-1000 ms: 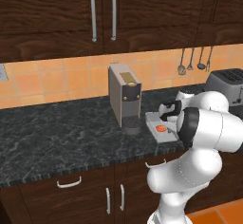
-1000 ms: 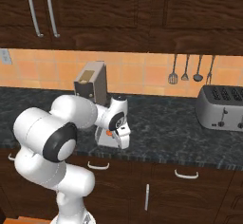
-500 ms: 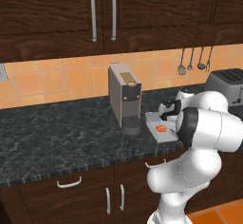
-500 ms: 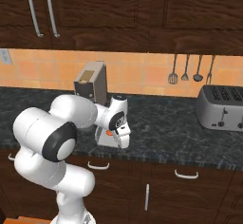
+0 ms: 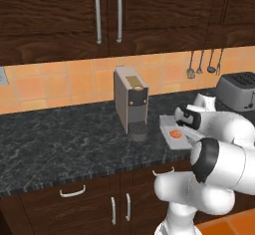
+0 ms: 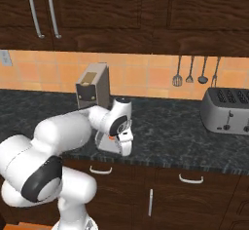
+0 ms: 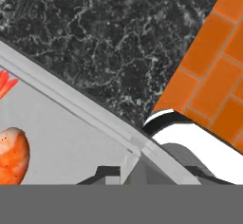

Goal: Take the meat container that has the shrimp and place it on the second highest rack of the freezer. Then take the vegetable container that has the sweet potato and bell pepper and place it on the highest rack of the freezer.

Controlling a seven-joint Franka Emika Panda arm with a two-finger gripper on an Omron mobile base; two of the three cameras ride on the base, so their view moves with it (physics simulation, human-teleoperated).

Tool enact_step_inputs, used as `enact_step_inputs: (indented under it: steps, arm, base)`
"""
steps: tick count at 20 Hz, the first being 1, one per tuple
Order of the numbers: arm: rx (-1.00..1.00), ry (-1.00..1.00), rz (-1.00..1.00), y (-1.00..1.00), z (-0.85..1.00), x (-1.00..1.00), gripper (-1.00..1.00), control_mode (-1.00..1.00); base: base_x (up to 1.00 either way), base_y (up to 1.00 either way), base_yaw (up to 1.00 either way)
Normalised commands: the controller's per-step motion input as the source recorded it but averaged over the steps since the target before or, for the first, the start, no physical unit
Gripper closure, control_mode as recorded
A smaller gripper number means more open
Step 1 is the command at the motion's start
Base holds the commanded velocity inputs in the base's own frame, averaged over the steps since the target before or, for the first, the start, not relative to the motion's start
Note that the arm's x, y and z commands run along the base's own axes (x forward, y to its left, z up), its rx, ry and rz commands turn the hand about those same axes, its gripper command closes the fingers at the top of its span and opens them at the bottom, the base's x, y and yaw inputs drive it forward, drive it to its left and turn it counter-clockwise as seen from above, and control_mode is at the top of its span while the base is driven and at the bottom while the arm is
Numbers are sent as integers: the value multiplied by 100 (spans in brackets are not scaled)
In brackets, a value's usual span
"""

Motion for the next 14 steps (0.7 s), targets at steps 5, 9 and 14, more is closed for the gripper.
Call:
enact_step_inputs:
  steps: [5, 9, 14]
  arm:
    - [0, -16, -24, 6, 80, -93, 100, -100]
    - [0, -5, -29, 28, 69, -97, 100, -100]
    - [0, -9, -38, 31, 25, -100, 100, -100]
  base:
    - [0, 0, 0]
    - [0, 0, 0]
    - [0, 0, 0]
